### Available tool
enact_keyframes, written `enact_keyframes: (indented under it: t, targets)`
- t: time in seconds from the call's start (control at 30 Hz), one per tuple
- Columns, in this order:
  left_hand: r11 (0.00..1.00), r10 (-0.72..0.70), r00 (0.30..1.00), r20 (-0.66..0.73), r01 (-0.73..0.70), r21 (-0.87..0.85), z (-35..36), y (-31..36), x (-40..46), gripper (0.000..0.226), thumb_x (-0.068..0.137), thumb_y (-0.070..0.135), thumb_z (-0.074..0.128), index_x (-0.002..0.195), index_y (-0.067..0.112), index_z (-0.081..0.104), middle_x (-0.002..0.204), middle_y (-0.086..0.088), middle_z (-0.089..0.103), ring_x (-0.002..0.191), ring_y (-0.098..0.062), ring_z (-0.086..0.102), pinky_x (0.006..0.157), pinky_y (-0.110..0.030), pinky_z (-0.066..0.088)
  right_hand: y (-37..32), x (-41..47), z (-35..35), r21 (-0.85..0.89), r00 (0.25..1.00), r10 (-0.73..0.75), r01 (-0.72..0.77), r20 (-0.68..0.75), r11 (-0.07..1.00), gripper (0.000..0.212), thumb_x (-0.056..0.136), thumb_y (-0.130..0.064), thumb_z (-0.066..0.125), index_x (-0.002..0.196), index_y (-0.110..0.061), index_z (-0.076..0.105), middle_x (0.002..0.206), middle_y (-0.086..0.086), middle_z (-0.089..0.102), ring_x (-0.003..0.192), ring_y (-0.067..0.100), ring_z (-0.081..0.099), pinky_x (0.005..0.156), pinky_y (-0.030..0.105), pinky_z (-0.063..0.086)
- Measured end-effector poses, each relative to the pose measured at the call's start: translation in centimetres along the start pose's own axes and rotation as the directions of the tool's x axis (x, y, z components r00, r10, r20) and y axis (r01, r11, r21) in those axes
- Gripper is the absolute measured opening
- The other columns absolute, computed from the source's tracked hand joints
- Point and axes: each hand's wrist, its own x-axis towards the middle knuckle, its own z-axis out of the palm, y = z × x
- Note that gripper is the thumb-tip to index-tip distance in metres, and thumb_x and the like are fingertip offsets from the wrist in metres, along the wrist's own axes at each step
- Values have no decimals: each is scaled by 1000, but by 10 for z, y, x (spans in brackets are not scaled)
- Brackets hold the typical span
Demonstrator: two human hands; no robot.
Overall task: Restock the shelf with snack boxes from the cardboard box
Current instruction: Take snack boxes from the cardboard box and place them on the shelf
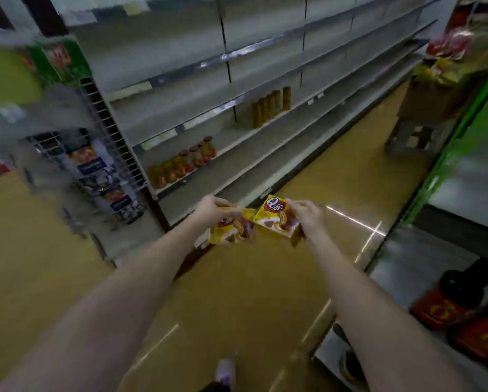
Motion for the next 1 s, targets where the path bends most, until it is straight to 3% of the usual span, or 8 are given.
enact_keyframes:
  t: [0.1, 0.2, 0.33, 0.47, 0.57, 0.8, 0.9, 1.0]
  targets:
    - [999, -3, 1000, -14, 3, -33, -10, 2, 31, 28, 72, 43, 84, 94, 25, 78, 96, 6, 73, 92, -10, 67, 75, -27, 55, -11, 21, 12, 22, 999, 10, -10, 35, 1000, 29, 79, -25, 82, 96, -5, 69, 84, 8, 72, 68, 14, 68, 58, 25, 55]
    - [995, -4, 1000, -29, 1, -102, -14, 1, 73, 27, 72, 40, 85, 93, 25, 77, 94, 5, 73, 87, -10, 69, 65, -24, 54, -12, 51, 20, 14, 998, 36, -36, 50, 999, 30, 73, -26, 87, 92, -7, 72, 88, 11, 75, 81, 25, 73, 74, 38, 61]
    - [981, -33, 999, -13, 30, -189, -18, 2, 141, 35, 70, 45, 85, 95, 22, 76, 91, 1, 73, 82, -11, 70, 63, -23, 54, -11, 100, 28, -9, 995, 96, -95, 36, 995, 21, 64, -25, 91, 77, -16, 77, 93, 17, 75, 97, 40, 70, 85, 57, 57]
    - [929, -32, 995, 90, 62, -365, -16, 10, 217, 48, 62, 51, 89, 91, 16, 76, 86, -7, 76, 80, -23, 75, 74, -42, 62, -28, 151, 40, -1, 992, 119, -119, -30, 993, 40, 63, -23, 93, 97, -11, 74, 100, 22, 73, 95, 39, 71, 85, 54, 58]
    - [890, 8, 992, 125, 50, -454, -19, 23, 271, 41, 71, 48, 84, 91, 13, 73, 86, -11, 76, 81, -27, 74, 75, -46, 61, -48, 187, 52, 22, 988, 112, -111, -103, 994, 46, 69, -21, 90, 107, -12, 67, 101, 20, 73, 88, 33, 72, 78, 48, 61]
    - [855, 74, 956, 283, 85, -511, -16, 59, 367, 33, 86, 45, 72, 99, 16, 65, 96, -15, 72, 81, -26, 69, 72, -36, 59, -82, 263, 55, 80, 956, 140, -123, -257, 989, 100, 37, -43, 101, 119, -10, 53, 108, 17, 72, 91, 34, 73, 78, 60, 58]
    - [865, 79, 950, 303, 86, -495, -11, 70, 398, 26, 86, 36, 74, 86, 13, 64, 78, -10, 68, 67, -21, 63, 54, -22, 55, -94, 288, 52, 77, 944, 110, -90, -310, 993, 82, 50, -37, 97, 115, -9, 56, 104, 16, 72, 88, 32, 73, 78, 57, 59]
    - [905, 95, 944, 316, 50, -422, -2, 79, 437, 47, 75, 50, 81, 80, 5, 69, 80, -17, 71, 74, -27, 64, 74, -38, 58, -95, 320, 47, 62, 932, 82, -64, -352, 996, 69, 56, -42, 94, 107, -10, 61, 101, 15, 74, 86, 30, 74, 79, 52, 60]
